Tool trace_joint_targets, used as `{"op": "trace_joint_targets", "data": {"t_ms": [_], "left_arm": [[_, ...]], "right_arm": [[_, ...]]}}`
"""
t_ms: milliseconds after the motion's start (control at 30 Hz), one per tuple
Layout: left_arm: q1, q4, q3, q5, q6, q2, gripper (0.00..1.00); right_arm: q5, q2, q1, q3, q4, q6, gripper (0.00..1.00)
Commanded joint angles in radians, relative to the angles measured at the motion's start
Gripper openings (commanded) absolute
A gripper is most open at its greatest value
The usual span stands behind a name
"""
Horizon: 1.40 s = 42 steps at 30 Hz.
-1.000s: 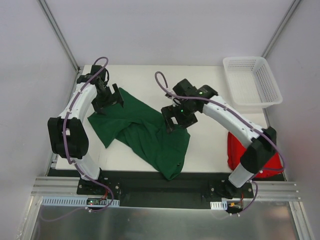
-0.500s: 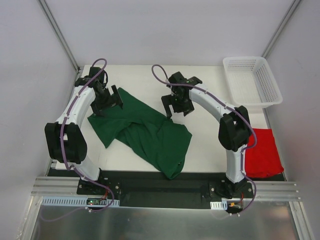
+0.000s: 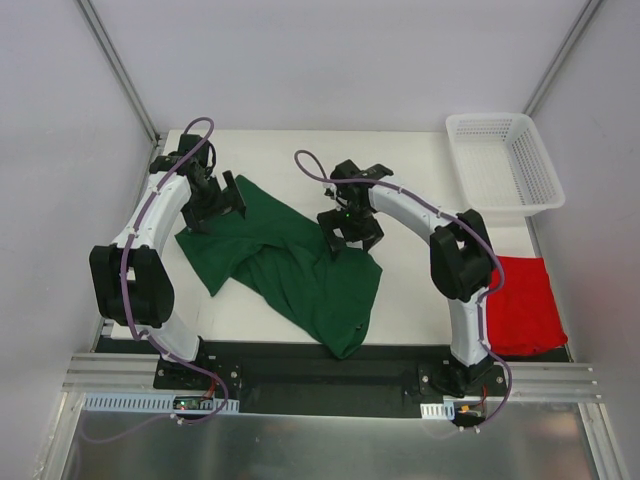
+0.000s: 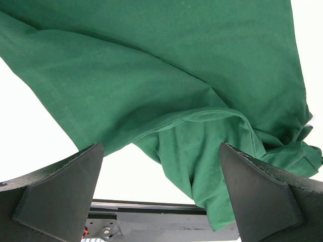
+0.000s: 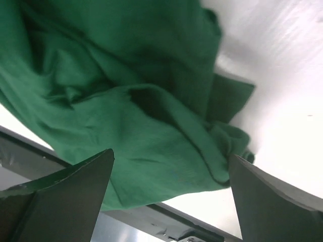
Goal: Fold and stack the t-shirts
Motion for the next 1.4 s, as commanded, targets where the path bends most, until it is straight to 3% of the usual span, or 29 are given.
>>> {"op": "trace_joint_targets", "data": {"t_ms": [0,33,100,133,200,400,500,767,867,967,1167,1200,1267,1300,1333,1367], "left_arm": [[0.001,-0.007,0.003,0.007,0.009,-0.01,0.99],[0.001,-0.007,0.004,0.007,0.009,-0.01,0.99],[0.003,-0.007,0.004,0.007,0.011,-0.011,0.99],[0.003,-0.007,0.003,0.006,0.011,-0.012,0.99],[0.003,-0.005,0.001,0.007,0.011,-0.011,0.99],[0.003,-0.005,0.004,0.013,0.009,-0.005,0.99],[0.003,-0.005,0.023,0.015,0.014,-0.002,0.99],[0.005,-0.025,0.186,-0.017,0.064,0.085,0.99],[0.006,-0.041,0.26,-0.014,0.068,0.136,0.99],[0.006,-0.051,0.329,-0.016,0.075,0.183,0.99],[0.011,-0.077,0.463,-0.028,0.092,0.277,0.99],[0.011,-0.076,0.471,-0.026,0.089,0.291,0.99],[0.012,-0.076,0.489,-0.013,0.078,0.303,0.99],[0.011,-0.074,0.494,-0.01,0.077,0.309,0.99],[0.012,-0.076,0.501,-0.005,0.071,0.312,0.99],[0.011,-0.076,0.503,-0.005,0.071,0.315,0.99]], "right_arm": [[-0.066,0.003,0.027,-0.006,-0.041,-0.038,0.96],[-0.07,0.006,0.029,-0.007,-0.041,-0.038,0.78],[-0.087,0.0,0.036,-0.015,-0.046,-0.044,0.52],[-0.089,-0.003,0.04,-0.018,-0.049,-0.046,0.21],[-0.08,-0.022,0.055,-0.006,-0.082,-0.049,0.01],[-0.086,-0.12,0.136,0.137,-0.275,-0.047,0.02],[-0.181,-0.177,0.201,0.209,-0.358,-0.02,0.01],[-0.492,-0.278,0.512,0.027,-0.423,-0.014,0.01],[-0.508,-0.289,0.57,0.052,-0.467,-0.027,0.01],[-0.633,-0.295,0.572,0.074,-0.46,-0.026,0.01],[-0.689,-0.257,0.677,0.231,-0.419,0.065,0.01],[-0.701,-0.255,0.694,0.217,-0.403,0.066,0.11],[-0.741,-0.275,0.733,0.123,-0.315,0.13,0.11],[-0.754,-0.287,0.742,0.096,-0.269,0.156,0.2],[-0.762,-0.307,0.75,0.056,-0.232,0.172,0.34],[-0.743,-0.307,0.757,0.057,-0.216,0.183,0.56]]}}
